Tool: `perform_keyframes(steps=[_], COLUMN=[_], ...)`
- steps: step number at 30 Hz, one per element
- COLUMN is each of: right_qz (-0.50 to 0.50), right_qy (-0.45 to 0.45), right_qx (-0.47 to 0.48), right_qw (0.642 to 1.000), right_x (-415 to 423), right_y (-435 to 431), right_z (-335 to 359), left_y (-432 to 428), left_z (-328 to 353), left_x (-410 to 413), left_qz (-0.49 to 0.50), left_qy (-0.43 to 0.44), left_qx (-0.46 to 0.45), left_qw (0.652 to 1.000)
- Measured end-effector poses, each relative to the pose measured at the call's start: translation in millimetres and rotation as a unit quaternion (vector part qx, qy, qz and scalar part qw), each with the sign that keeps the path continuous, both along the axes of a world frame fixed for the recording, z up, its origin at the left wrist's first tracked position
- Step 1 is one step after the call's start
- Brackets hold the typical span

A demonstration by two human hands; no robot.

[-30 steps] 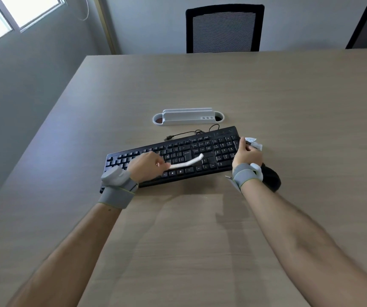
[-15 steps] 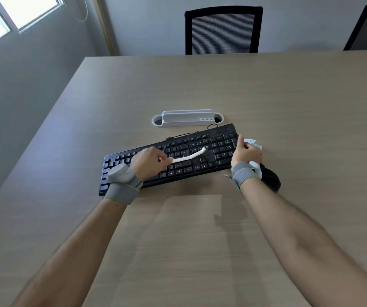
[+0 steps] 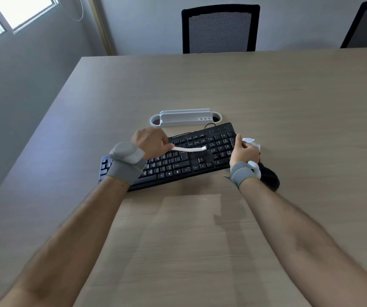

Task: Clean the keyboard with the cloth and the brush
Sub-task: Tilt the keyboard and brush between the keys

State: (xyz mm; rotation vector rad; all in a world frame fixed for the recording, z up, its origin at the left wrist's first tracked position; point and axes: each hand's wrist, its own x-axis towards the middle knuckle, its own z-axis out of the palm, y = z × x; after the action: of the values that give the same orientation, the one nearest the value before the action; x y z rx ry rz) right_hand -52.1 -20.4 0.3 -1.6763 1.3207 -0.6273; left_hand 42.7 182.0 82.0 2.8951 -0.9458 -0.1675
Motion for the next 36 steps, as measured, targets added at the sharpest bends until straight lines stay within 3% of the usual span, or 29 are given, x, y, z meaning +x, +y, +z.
perform_keyframes(steps=[7, 14, 18, 20, 24, 29, 36], right_qz=[-0.003, 0.013, -0.007, -0.009, -0.01, -0.011, -0.006], right_qy=[-0.008, 0.014, -0.004, -0.004, -0.022, -0.027, -0.027], right_qx=[-0.012, -0.011, 0.001, 0.016, 0.037, 0.058, 0.069], right_qw=[1.0, 1.0, 1.0, 1.0, 0.999, 0.998, 0.997], right_x=[-1.5, 0.2, -1.3, -4.1, -5.0, -5.1, -2.3], right_y=[-3.8, -4.8, -6.1, -6.1, -6.1, -2.0, -4.5], right_z=[-3.1, 3.2, -4.9, -9.3, -13.9, -17.4, -16.8], left_y=[0.3, -19.3, -8.7, -0.4, -4.8, -28.2, -46.8], left_z=[6.6, 4.6, 5.9, 7.2, -1.5, -28.5, -28.9], left_x=[11.6, -1.2, 9.7, 15.9, 3.3, -33.0, -57.8], left_qz=[-0.006, -0.032, -0.034, -0.027, 0.045, 0.14, 0.159], left_qy=[-0.024, -0.033, -0.023, 0.02, 0.153, 0.373, 0.437], left_qx=[0.051, -0.01, 0.032, 0.029, -0.127, -0.143, -0.129], left_qw=[0.998, 0.999, 0.999, 0.999, 0.979, 0.906, 0.876])
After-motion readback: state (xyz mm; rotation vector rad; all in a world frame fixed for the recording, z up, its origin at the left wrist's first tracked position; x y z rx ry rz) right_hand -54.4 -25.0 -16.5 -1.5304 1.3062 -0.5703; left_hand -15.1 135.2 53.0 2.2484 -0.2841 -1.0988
